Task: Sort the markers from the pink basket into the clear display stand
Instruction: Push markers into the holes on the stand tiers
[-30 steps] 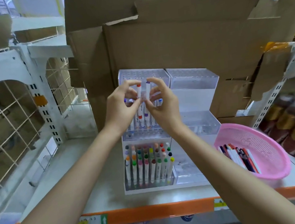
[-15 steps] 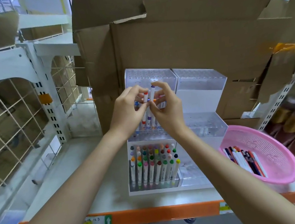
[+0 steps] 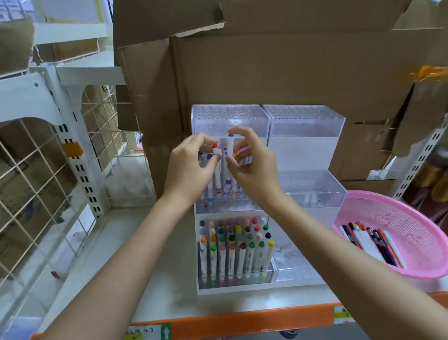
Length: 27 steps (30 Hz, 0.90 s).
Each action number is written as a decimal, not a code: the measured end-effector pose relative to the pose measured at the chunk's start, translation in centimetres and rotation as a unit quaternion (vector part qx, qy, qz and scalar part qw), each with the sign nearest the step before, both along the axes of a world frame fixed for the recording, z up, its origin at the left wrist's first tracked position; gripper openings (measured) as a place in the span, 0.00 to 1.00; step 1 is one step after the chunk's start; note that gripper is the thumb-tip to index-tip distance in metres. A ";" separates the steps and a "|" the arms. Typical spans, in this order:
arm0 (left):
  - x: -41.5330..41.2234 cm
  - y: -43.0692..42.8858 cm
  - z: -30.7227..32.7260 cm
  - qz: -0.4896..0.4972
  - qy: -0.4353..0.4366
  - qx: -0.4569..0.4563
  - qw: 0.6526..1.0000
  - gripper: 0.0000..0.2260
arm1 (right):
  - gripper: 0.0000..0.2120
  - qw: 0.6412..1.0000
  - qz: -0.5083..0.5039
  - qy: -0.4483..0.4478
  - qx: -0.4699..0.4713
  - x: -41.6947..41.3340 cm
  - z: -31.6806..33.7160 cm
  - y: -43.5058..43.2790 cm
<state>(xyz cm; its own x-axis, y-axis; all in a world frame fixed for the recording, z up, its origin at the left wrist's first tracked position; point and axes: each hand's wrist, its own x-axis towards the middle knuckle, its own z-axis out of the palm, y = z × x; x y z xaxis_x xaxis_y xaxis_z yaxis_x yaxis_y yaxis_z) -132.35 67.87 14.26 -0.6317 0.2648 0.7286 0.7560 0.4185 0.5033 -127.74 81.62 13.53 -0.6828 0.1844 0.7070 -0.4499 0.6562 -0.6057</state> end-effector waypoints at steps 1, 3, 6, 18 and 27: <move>0.0 0.0 -0.1 -0.001 0.004 -0.002 1.000 0.05 | 0.19 1.000 0.000 -0.002 0.000 0.0 0.0 0.0; -0.1 -0.1 -0.4 -0.003 0.013 -0.011 1.000 0.05 | 0.18 1.000 0.000 -0.002 0.003 -0.1 -0.1 -0.1; -0.1 -0.1 -0.6 -0.007 0.028 -0.027 0.999 0.05 | 0.18 1.000 -0.001 -0.002 0.010 -0.1 -0.2 -0.2; -0.4 0.0 -1.8 0.006 0.066 -0.076 0.995 0.08 | 0.20 1.000 -0.013 0.001 0.027 -0.3 -0.7 -0.1; -0.1 -0.4 -2.0 0.000 0.095 -0.098 0.991 0.12 | 0.19 1.000 -0.006 -0.014 0.021 -0.1 -0.6 0.2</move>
<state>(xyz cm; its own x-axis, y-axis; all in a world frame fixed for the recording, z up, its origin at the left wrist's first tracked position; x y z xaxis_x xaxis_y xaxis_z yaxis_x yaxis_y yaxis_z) -132.40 67.42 12.25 -0.4881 0.4123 0.7693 0.8290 0.4947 0.2608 -127.82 81.85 12.93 -0.7009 0.1639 0.6941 -0.4245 0.6862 -0.5907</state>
